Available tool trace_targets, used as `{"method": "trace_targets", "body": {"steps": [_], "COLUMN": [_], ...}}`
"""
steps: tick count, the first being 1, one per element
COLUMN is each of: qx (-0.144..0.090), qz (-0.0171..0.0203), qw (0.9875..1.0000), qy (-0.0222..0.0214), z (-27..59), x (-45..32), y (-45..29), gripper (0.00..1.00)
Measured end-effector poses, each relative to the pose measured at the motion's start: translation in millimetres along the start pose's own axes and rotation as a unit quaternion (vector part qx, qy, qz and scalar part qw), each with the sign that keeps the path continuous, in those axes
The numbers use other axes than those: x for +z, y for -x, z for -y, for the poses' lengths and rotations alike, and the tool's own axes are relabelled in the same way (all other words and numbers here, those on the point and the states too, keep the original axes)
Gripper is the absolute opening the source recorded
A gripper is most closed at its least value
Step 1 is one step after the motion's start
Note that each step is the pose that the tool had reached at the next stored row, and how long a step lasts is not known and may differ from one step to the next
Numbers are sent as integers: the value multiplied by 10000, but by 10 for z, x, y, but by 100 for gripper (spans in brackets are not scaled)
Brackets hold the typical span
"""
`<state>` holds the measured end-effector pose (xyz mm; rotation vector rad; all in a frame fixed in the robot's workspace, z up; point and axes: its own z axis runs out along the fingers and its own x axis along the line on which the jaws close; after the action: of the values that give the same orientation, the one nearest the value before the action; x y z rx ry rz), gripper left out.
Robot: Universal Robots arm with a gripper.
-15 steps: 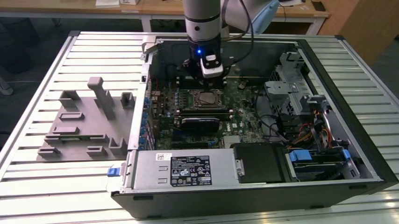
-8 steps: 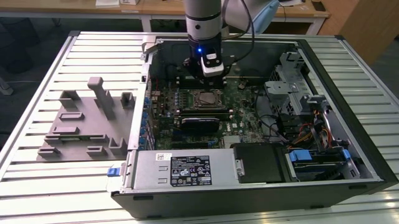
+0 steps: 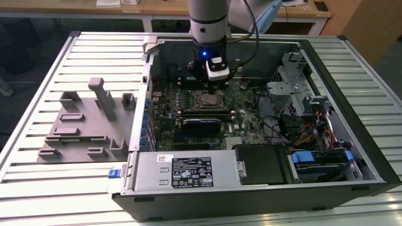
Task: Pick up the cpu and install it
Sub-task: 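Install the first cpu locking lever, then install the second cpu locking lever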
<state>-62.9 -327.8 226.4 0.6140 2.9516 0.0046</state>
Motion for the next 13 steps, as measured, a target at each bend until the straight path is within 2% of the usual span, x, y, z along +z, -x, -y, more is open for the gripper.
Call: {"method": "trace_targets", "body": {"steps": [3, 13], "qx": [0, 0], "qz": [0, 0], "qw": [10000, 10000], "qy": [2, 2], "z": [36, 39], "x": [1, 1], "y": [16, 17], "gripper": [11, 11]}}
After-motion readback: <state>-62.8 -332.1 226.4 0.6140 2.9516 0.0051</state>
